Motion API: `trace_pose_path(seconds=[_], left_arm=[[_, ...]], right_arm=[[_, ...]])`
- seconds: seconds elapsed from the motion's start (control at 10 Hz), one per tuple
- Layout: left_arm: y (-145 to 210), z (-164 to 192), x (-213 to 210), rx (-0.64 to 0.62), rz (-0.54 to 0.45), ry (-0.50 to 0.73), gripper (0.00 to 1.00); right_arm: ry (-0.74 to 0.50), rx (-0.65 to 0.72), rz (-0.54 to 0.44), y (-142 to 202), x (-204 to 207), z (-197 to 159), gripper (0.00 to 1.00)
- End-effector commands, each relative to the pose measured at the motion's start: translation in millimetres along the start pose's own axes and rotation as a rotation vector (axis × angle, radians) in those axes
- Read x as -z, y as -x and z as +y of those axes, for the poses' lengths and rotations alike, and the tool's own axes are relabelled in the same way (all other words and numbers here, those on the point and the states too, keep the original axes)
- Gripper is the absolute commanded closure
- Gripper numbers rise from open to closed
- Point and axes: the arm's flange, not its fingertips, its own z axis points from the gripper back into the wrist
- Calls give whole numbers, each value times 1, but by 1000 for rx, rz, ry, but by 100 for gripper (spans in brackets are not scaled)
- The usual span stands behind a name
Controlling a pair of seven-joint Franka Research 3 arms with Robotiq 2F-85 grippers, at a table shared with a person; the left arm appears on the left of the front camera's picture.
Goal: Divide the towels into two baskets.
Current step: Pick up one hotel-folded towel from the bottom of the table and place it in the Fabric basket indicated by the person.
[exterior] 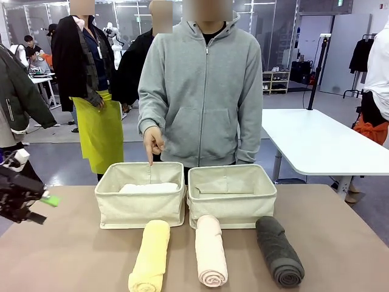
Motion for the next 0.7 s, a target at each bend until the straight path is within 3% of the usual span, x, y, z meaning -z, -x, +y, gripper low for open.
trace_pose_path(seconds=[0.0,0.3,0.6], left_arm=[[22,-25,55,-79,-46,-44,0],[10,-54,117,-58,34,-83,0],[15,-75,164,-41,48,-109,0]], right_arm=[[-14,-3,-6,0,-2,3,0],[-14,-3,-6,0,-2,3,0],[-14,-3,-6,0,-2,3,0]])
